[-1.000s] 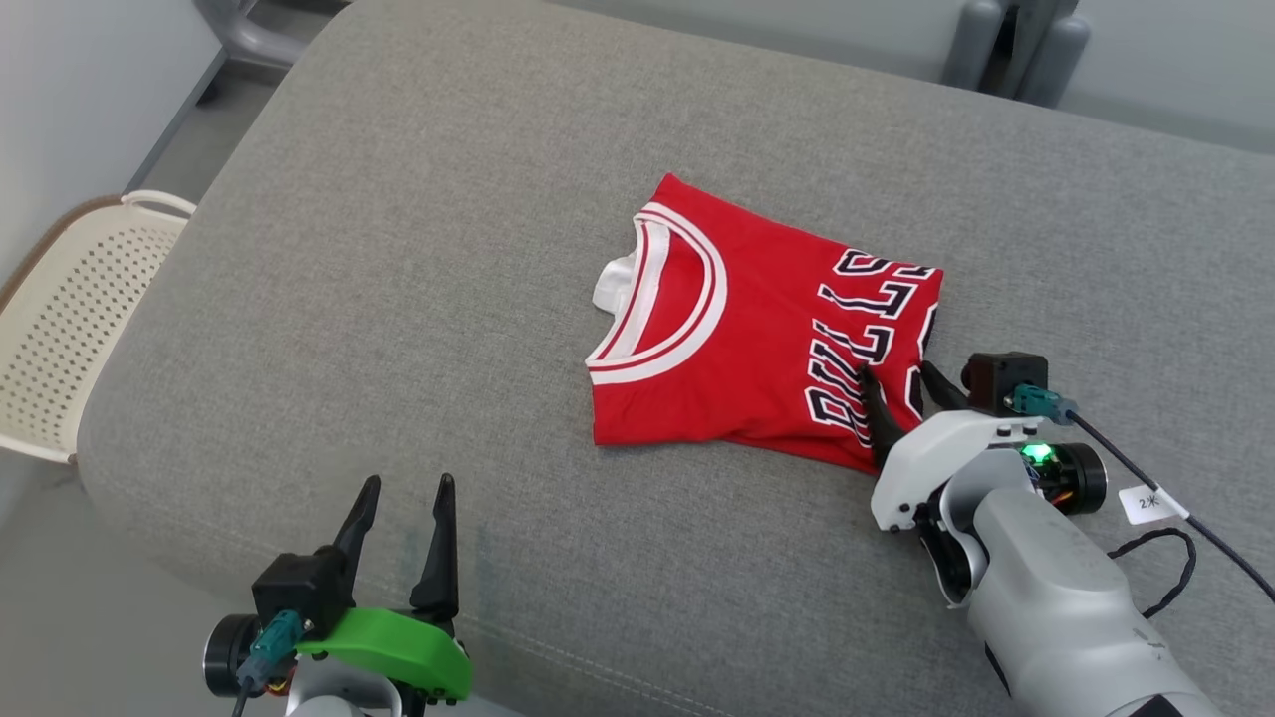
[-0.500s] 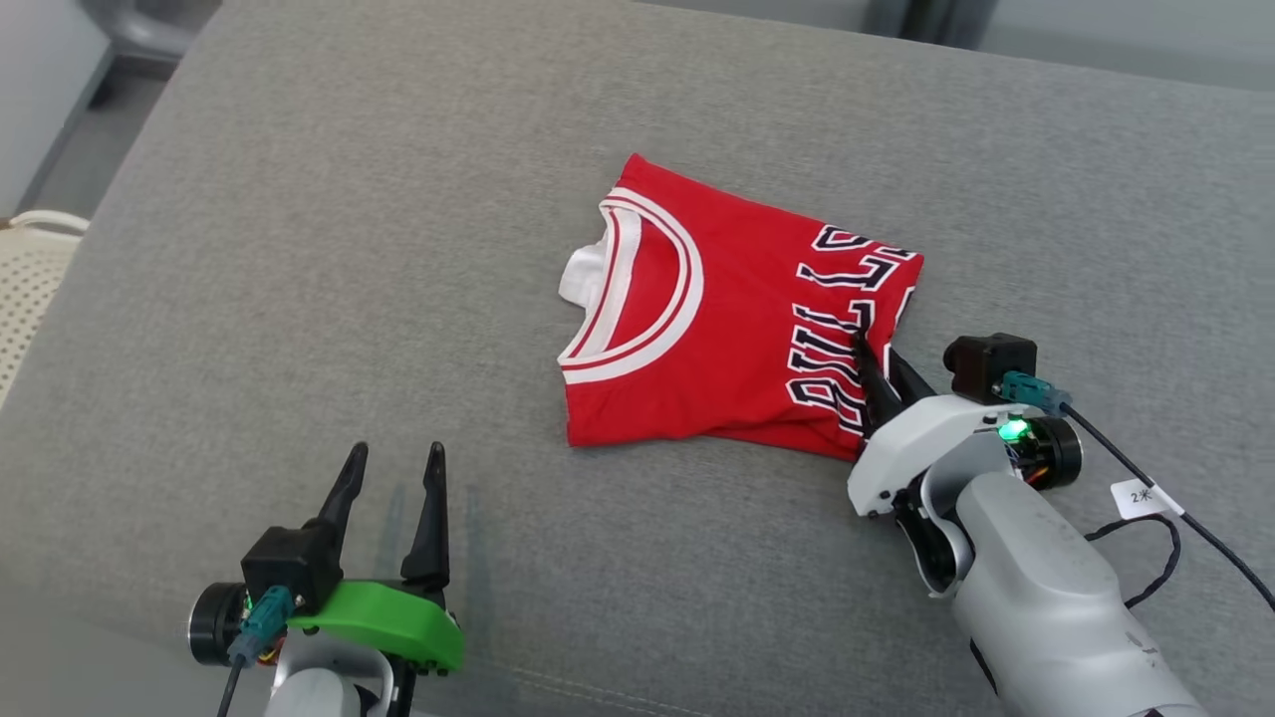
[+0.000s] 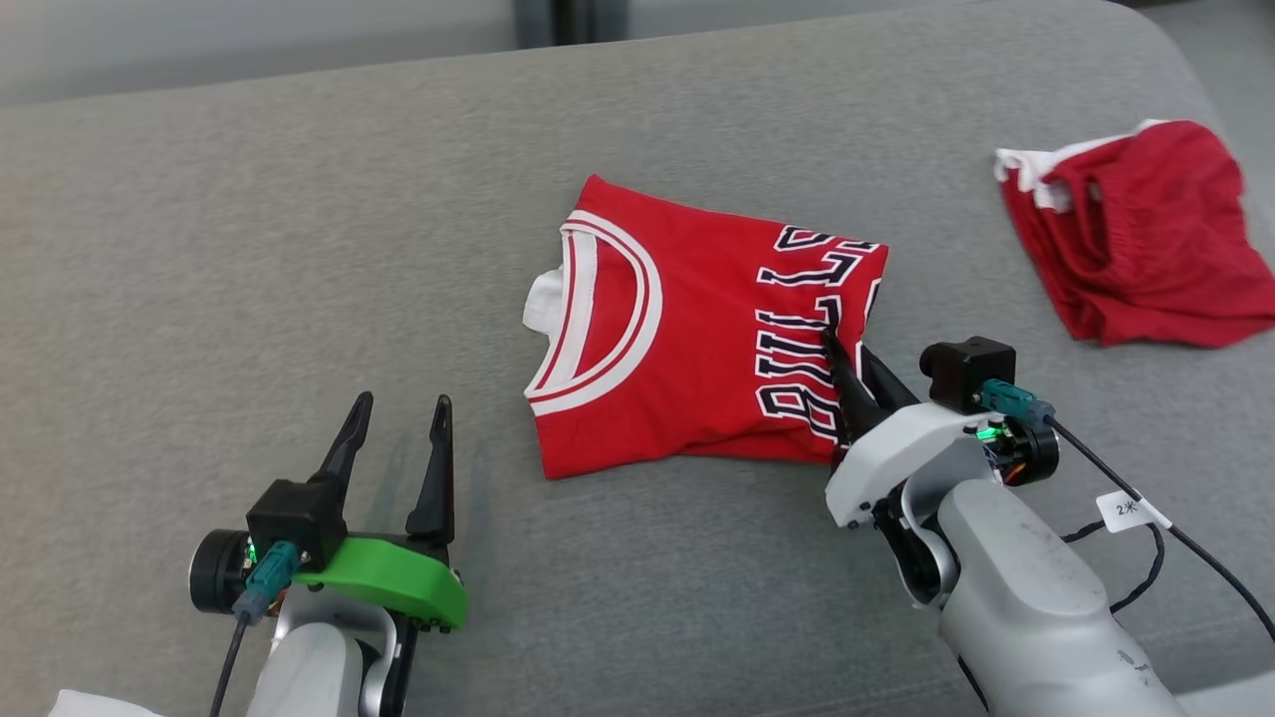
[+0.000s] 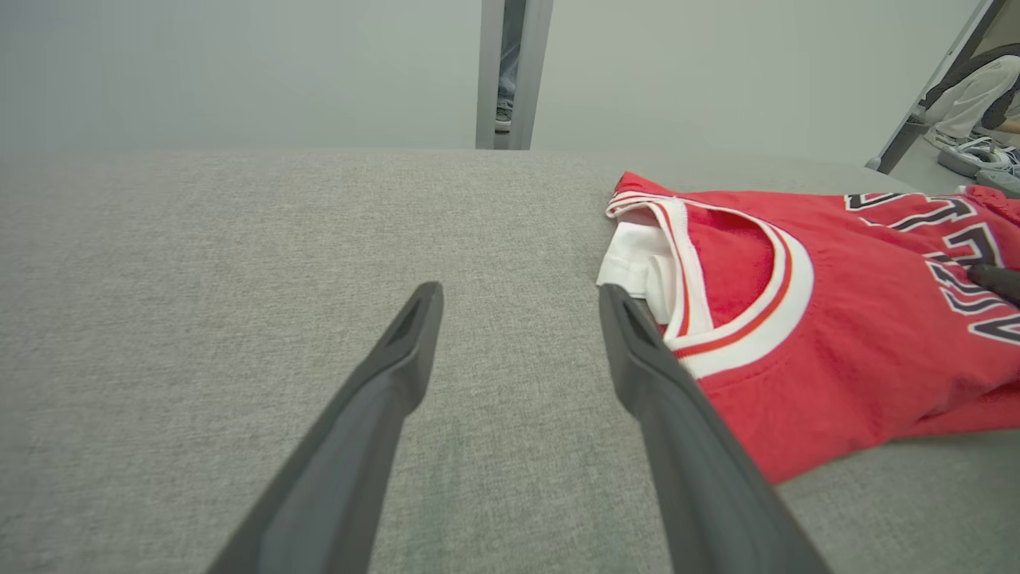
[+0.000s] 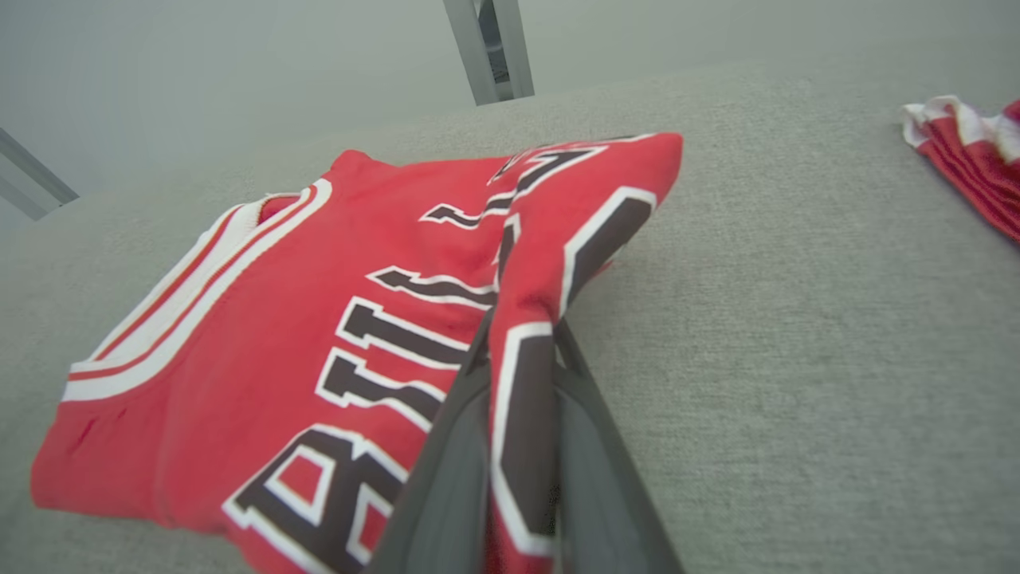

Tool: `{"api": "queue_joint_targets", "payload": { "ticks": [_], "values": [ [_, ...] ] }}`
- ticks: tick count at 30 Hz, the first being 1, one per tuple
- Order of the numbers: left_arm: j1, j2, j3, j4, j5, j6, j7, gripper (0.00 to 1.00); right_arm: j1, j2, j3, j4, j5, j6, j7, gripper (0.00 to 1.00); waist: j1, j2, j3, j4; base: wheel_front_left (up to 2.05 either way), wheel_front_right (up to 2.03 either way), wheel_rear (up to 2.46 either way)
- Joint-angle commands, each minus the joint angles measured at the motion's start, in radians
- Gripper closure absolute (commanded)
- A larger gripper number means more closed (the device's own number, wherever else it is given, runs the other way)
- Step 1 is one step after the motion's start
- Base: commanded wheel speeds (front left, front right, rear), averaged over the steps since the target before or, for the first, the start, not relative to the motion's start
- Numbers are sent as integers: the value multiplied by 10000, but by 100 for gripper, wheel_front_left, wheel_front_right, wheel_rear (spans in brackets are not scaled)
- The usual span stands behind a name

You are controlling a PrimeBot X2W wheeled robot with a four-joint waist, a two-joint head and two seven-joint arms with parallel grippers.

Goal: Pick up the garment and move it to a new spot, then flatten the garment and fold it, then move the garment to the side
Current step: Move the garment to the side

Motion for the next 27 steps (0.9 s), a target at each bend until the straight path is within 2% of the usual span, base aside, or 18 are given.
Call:
{"api": "queue_joint_targets", "payload": {
  "ticks": [1, 6, 11, 19, 23, 27],
  "values": [
    [-160, 46, -30, 58, 82, -27, 3, 0, 136, 5, 97, -81, 69, -19, -25, 100, 0, 0, 95, -2357, 0, 0, 0],
    [-315, 52, -127, 153, 268, -71, 3, 0, -162, -14, 344, 156, -588, -20, -23, 100, 0, 0, 377, -2751, 0, 0, 0],
    [-422, 53, -185, 244, 338, -78, 3, 0, -735, -291, -135, 444, -1230, -20, -23, 100, 0, 0, 565, -2550, 0, 0, 0],
    [-555, 54, -127, 324, 653, -92, 3, 0, -2630, -1888, -905, 1383, -2539, -21, 258, 100, 0, 0, 969, -1628, 0, 0, 0],
    [-660, 53, -252, 276, 449, -94, 3, 0, -3376, -2730, -1420, 1880, -3166, -21, 672, 100, 0, 0, 1124, -1047, 0, 0, 0],
    [-732, 51, -688, 277, 308, -88, 3, 0, -3648, -3874, -2106, 2342, -4020, -22, 874, 100, 0, 0, 1220, -336, 0, 0, 0]
  ]
}}
